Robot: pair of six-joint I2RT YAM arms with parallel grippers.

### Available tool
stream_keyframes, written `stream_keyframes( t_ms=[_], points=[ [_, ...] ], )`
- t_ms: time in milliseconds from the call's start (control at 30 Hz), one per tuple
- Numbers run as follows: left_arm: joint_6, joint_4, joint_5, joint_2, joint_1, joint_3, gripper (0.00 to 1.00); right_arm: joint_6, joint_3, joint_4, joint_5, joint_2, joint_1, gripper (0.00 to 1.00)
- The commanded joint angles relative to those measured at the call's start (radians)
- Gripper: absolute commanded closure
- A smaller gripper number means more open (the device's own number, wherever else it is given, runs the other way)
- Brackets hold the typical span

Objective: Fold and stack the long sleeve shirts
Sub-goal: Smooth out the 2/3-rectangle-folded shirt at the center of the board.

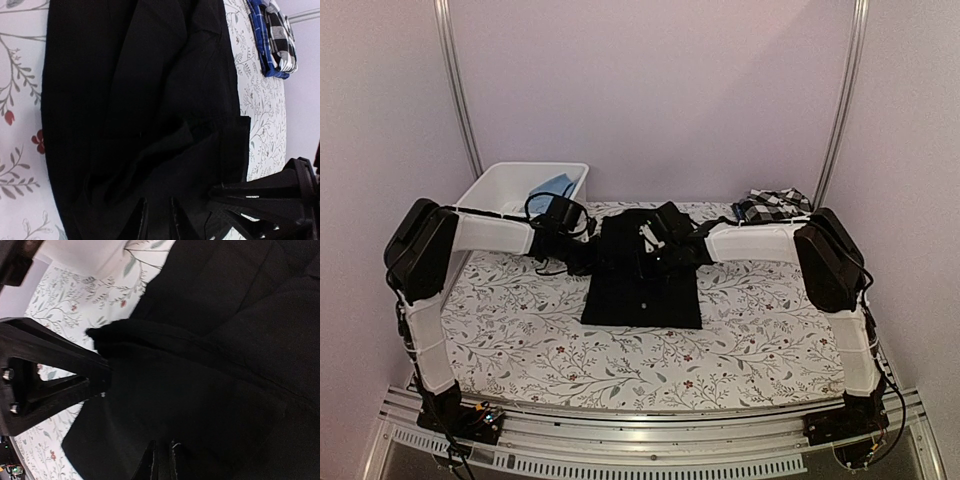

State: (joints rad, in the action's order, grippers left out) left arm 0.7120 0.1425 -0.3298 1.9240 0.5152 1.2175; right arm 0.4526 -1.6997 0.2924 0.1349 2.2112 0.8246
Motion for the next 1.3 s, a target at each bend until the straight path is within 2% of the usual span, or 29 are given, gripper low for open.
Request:
stream_keyframes(
  t_ms=[0, 100, 200, 333, 433, 567, 700, 833, 933, 1033, 1267],
  points=[
    [0.004, -0.031, 0.012, 0.103, -0.005, 0.092, 0.85, 0.010, -0.054, 0.018, 0.008, 0.088, -0.045, 0.92],
    [0.011, -0.007, 0.062, 0.172, -0.018, 0.130, 0.85, 0.002, -0.104, 0.034, 0.027, 0.136, -0.060, 0.89],
    [0.019, 0.035, 0.088, 0.229, -0.040, 0.151, 0.84, -0.021, -0.164, 0.077, 0.035, 0.186, -0.061, 0.81],
    [0.007, 0.043, 0.116, 0.224, -0.047, 0.127, 0.83, -0.040, -0.177, 0.107, 0.020, 0.179, -0.064, 0.70],
    [0.001, 0.045, 0.126, 0.193, -0.048, 0.113, 0.81, -0.047, -0.169, 0.127, 0.006, 0.146, -0.079, 0.66],
    [-0.031, 0.075, 0.161, 0.105, -0.037, 0.119, 0.73, -0.052, -0.126, 0.133, -0.012, 0.060, -0.104, 0.65],
    [-0.066, 0.121, 0.235, 0.002, 0.004, 0.116, 0.59, -0.060, -0.070, 0.131, -0.039, -0.019, -0.112, 0.65],
    [-0.067, 0.127, 0.239, -0.063, 0.060, 0.071, 0.59, -0.062, -0.003, 0.114, -0.042, -0.068, -0.117, 0.65],
    [-0.049, 0.098, 0.198, -0.072, 0.097, 0.022, 0.64, -0.053, 0.067, 0.073, -0.023, -0.079, -0.125, 0.67],
    [-0.027, 0.060, 0.176, -0.066, 0.129, -0.030, 0.65, -0.041, 0.117, 0.034, 0.009, -0.069, -0.146, 0.71],
    [0.052, -0.024, 0.147, -0.061, 0.172, -0.168, 0.66, -0.013, 0.186, -0.032, 0.079, -0.016, -0.227, 0.72]
  ],
)
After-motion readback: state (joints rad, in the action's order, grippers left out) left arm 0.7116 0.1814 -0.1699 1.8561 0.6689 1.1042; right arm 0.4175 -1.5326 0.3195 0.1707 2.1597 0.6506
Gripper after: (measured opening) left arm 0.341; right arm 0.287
